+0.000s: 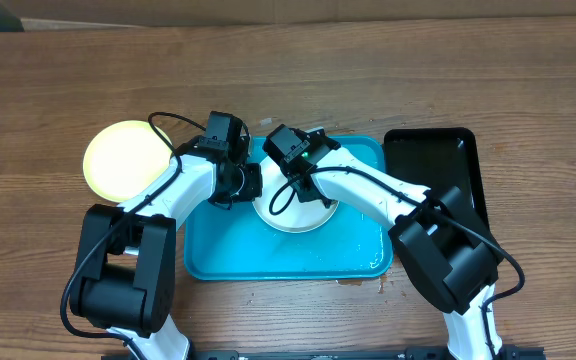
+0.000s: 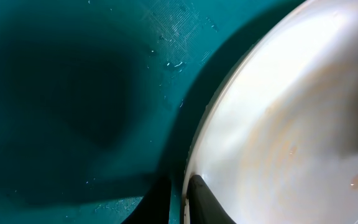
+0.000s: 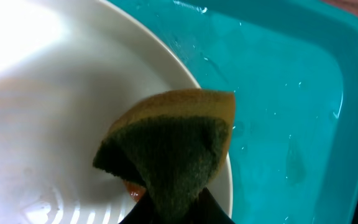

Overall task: Clean dirty plates on tray and stack at the side
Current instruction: 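Scrub the white plate held by the left gripper with the sponge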

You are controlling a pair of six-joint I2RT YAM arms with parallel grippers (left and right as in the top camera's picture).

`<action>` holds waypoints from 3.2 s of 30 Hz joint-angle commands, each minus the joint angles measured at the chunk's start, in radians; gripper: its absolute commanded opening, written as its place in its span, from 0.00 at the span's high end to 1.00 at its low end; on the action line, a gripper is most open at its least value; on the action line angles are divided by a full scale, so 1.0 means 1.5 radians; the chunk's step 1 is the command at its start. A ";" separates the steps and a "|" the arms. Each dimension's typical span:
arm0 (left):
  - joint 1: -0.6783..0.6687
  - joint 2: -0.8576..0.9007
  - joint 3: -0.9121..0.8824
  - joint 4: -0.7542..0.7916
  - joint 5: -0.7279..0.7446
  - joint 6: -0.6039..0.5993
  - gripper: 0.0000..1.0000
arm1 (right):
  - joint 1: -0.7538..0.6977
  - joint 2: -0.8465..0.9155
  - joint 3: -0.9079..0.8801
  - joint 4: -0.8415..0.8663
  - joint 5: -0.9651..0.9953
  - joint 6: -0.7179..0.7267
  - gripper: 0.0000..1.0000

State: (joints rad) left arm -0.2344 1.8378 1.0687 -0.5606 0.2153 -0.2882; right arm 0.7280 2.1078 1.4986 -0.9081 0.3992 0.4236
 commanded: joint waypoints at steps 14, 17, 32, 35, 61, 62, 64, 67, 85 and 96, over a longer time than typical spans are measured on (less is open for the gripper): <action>-0.003 0.013 0.000 -0.006 -0.008 -0.003 0.85 | -0.020 0.001 -0.009 0.026 -0.124 0.048 0.87; -0.003 0.013 0.000 -0.006 -0.009 -0.003 0.85 | -0.031 0.001 -0.009 0.032 -0.165 0.047 0.87; -0.003 0.013 0.000 -0.005 -0.009 -0.003 0.84 | -0.073 0.001 0.002 0.014 -0.187 0.009 0.59; -0.003 0.013 0.000 -0.005 -0.009 -0.003 0.84 | -0.085 0.000 0.024 -0.013 -0.187 0.009 0.58; -0.003 0.013 0.000 -0.006 -0.009 -0.003 0.82 | -0.093 0.000 0.091 -0.101 -0.204 -0.021 0.55; -0.003 0.013 0.000 -0.006 -0.009 -0.003 0.82 | -0.093 0.000 0.088 -0.096 -0.212 -0.020 0.55; -0.003 0.013 0.000 -0.006 -0.009 -0.003 0.82 | -0.093 0.000 0.082 -0.089 -0.219 -0.020 0.57; -0.003 0.013 0.000 -0.006 -0.009 -0.003 0.81 | -0.093 0.000 0.070 -0.080 -0.218 -0.021 0.63; -0.003 0.013 0.000 -0.006 -0.009 -0.003 0.81 | -0.093 0.002 -0.018 0.008 -0.222 -0.018 0.96; -0.003 0.013 0.000 -0.006 -0.009 -0.003 0.81 | -0.100 0.002 -0.037 0.085 -0.553 -0.066 0.96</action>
State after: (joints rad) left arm -0.2337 1.8378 1.0687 -0.5682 0.2039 -0.2882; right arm 0.5728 2.0789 1.4628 -0.7933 -0.1669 0.3779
